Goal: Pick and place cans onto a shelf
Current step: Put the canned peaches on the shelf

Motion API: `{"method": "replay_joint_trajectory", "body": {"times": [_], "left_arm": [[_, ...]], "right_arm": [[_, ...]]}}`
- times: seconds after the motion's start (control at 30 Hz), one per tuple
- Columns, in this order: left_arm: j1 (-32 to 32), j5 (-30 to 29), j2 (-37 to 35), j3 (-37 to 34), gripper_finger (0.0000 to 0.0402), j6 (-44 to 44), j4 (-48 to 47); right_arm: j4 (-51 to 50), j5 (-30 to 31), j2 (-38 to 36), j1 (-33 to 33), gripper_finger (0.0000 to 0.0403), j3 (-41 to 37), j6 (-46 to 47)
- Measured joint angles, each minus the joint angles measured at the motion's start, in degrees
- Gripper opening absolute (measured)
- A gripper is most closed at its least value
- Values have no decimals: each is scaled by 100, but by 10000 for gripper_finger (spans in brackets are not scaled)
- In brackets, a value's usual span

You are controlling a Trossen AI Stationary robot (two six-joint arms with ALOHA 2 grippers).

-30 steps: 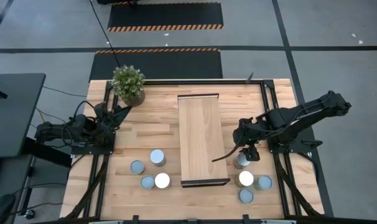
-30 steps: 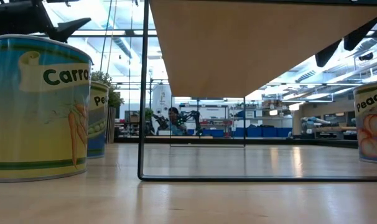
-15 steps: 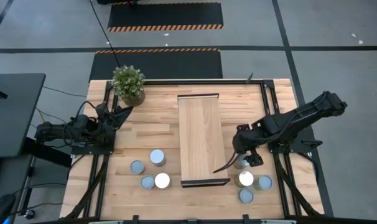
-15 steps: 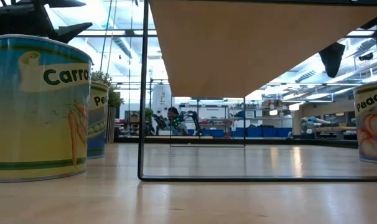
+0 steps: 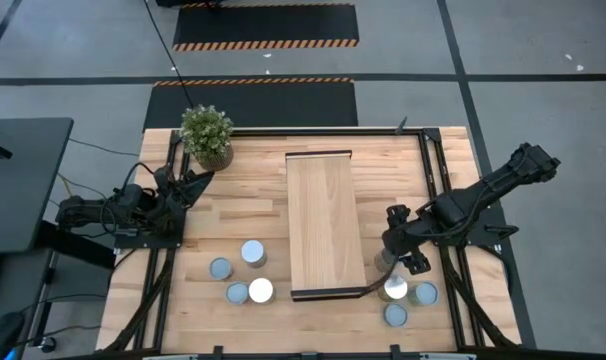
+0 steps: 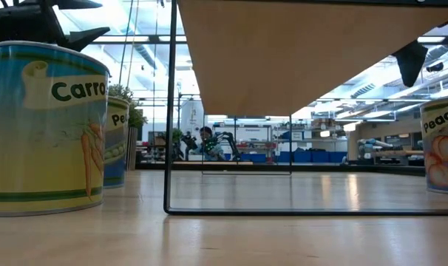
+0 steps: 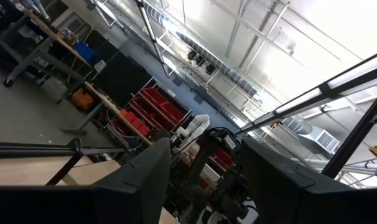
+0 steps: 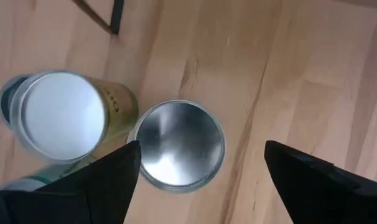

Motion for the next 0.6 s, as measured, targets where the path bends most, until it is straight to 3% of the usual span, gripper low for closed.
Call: {"method": "replay_joint_trajectory", "body": {"times": [0.6], "left_arm": [[2, 0, 0, 0, 204, -4, -2]], "right_arm": [[472, -243, 2, 105, 349, -430, 43]]}}
